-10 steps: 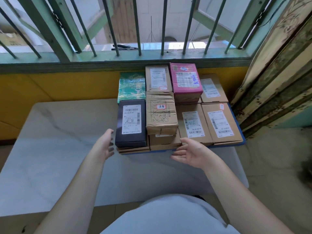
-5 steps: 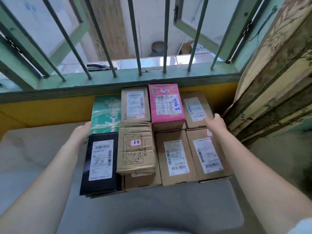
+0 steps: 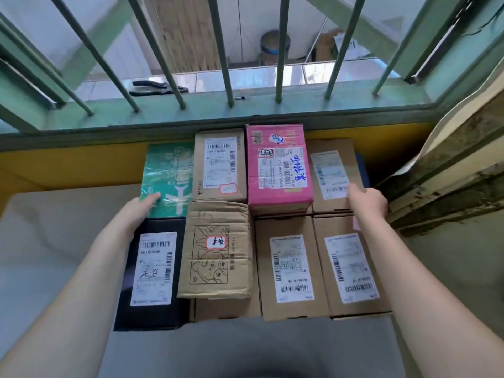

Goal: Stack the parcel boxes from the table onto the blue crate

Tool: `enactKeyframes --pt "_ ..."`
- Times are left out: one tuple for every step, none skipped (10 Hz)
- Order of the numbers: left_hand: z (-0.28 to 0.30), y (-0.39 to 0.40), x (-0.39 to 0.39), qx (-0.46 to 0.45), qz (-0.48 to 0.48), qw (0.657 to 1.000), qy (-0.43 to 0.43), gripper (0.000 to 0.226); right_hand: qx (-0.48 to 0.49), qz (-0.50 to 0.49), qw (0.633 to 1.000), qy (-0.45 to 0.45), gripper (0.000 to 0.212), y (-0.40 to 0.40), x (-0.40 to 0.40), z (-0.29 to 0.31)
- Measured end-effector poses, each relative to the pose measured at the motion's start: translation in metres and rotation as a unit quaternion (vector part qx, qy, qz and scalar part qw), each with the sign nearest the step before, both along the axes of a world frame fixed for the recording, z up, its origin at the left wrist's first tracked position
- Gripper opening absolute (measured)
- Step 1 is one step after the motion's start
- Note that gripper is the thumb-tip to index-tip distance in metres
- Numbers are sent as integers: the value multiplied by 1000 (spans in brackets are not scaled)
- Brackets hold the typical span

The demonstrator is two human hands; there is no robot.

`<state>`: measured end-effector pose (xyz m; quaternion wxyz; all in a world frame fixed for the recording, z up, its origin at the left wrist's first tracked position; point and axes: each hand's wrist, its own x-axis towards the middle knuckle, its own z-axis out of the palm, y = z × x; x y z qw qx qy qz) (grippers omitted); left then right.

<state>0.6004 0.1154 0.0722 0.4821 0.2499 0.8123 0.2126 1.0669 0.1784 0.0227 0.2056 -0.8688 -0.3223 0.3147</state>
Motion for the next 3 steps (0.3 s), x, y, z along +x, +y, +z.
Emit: enactKeyframes --pt "7 -1 0 -15 -11 1000 -6 45 -1 30 999 -22 48 -5 0 4" --pt "13 -7 -2 -39 1 998 -42 52 -19 84 996 -6 52 -12 3 13" --pt "16 -13 -8 -2 19 1000 -21 59 -15 117 992 -42 65 -16 6 19"
